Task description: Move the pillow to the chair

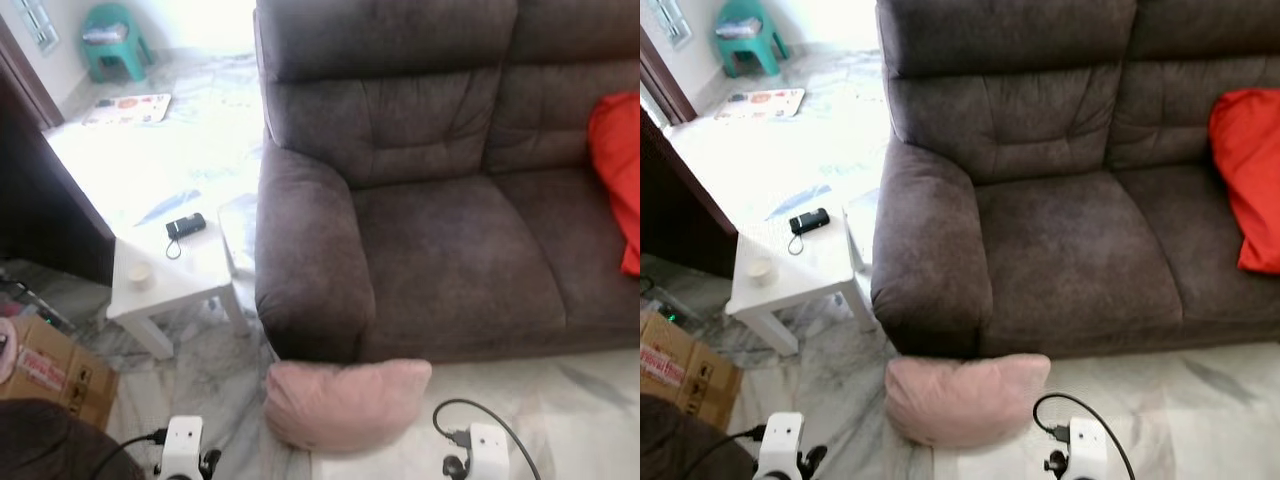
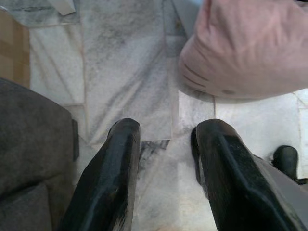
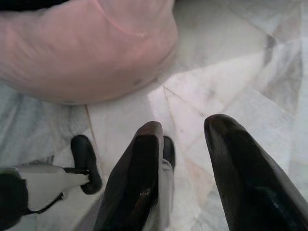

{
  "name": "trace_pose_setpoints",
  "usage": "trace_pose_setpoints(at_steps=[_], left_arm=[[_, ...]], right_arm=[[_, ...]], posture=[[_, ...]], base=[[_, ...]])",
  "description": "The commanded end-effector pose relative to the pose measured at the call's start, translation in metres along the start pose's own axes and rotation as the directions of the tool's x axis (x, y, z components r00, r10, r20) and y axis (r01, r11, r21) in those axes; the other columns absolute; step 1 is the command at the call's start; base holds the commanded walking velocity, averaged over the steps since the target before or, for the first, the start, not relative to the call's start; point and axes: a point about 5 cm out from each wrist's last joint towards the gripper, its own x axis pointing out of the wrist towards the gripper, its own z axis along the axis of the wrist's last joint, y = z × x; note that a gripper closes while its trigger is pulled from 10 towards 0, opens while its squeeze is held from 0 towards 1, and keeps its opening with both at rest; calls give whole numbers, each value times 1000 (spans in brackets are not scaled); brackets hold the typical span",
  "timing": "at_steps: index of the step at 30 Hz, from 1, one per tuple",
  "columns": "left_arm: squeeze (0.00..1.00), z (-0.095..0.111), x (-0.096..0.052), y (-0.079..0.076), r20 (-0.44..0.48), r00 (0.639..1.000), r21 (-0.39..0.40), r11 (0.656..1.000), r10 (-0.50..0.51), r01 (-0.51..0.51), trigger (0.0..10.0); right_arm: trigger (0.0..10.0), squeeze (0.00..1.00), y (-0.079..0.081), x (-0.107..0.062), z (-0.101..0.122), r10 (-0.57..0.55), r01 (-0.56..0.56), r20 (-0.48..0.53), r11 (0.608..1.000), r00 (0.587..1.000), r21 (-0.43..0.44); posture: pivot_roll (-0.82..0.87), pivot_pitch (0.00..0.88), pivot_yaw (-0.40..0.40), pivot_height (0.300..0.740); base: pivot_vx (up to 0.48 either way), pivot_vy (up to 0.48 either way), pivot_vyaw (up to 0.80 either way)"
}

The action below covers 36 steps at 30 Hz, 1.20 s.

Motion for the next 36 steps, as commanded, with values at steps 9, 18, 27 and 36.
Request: trace_pose_setpoints(at_steps=[9,18,27,36], left_arm=[[0,-6,-1,0,-26,1000,-7,1000,-2,1,10000],[0,-4,-1,1,-21,1000,-13,1000,6,-6,10000],[0,-5,-1,1,-21,1000,-24,1000,19,-20,10000],[0,-4,-1,1,-14,1000,-26,999,21,-22,10000]], right_arm=[[10000,0,0,0,1,3,-3,3,1000,1000,-5],[10000,0,1,1,4,10,-10,14,1000,1000,-10],[10000,0,4,1,5,36,-35,12,998,999,-47],[10000,0,4,1,5,36,-35,17,998,999,-47]], posture=[[9,65,51,740],[8,69,49,740],[8,75,48,740],[8,75,47,740]], base=[[0,0,0],[0,0,0],[0,0,0],[0,0,189]])
